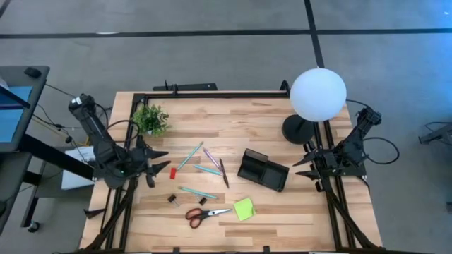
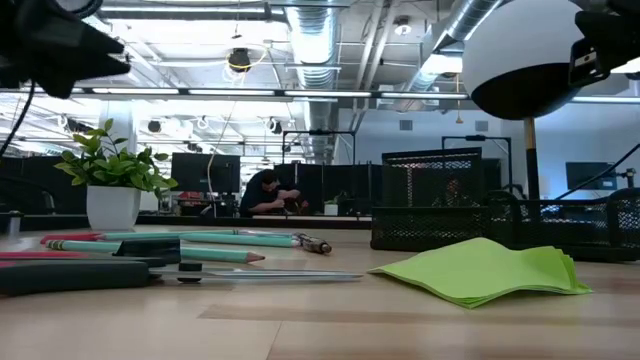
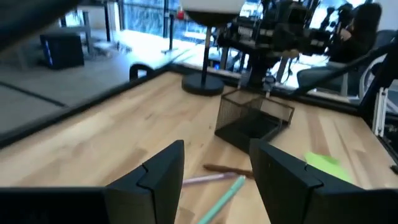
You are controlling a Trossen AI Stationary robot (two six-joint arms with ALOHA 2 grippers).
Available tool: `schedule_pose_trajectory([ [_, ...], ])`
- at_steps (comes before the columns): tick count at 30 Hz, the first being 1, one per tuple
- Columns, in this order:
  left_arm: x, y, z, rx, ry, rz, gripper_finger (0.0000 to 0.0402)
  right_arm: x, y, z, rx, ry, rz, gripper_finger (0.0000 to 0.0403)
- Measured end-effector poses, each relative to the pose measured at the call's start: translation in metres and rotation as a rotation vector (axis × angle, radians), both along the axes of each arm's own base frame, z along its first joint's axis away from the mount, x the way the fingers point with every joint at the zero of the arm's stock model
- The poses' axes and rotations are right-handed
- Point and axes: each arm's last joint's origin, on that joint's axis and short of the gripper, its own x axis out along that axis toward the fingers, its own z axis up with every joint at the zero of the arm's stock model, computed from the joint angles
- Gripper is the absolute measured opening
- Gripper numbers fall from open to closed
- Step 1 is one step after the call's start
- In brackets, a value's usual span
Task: Pick and place office supplies into organizer
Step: Put the top blue pencil into the desk organizer
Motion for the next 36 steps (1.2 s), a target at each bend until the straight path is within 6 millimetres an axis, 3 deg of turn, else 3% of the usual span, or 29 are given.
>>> schedule_pose_trajectory([
  [8,0.024,0.001,-0.022,0.008,0.093,0.138,0.0178,0.0,0.0,0.0,0.001,0.0,0.0,0.0124],
  [17,0.049,0.003,-0.065,0.013,0.22,0.304,0.0178,0.0,0.0,0.0,-0.002,0.002,0.0,0.0124],
  [25,0.069,0.001,-0.091,-0.034,0.272,0.332,0.0178,0.0,0.0,0.0,-0.003,0.003,0.0,0.0124],
  [29,0.082,0.009,-0.101,-0.168,0.379,0.289,0.0178,0.0,0.0,-0.001,-0.005,0.005,0.0,0.0124],
  [36,0.098,0.029,-0.107,-0.119,0.378,0.37,0.0178,0.0,0.0,-0.001,-0.005,0.005,0.0,0.0124],
])
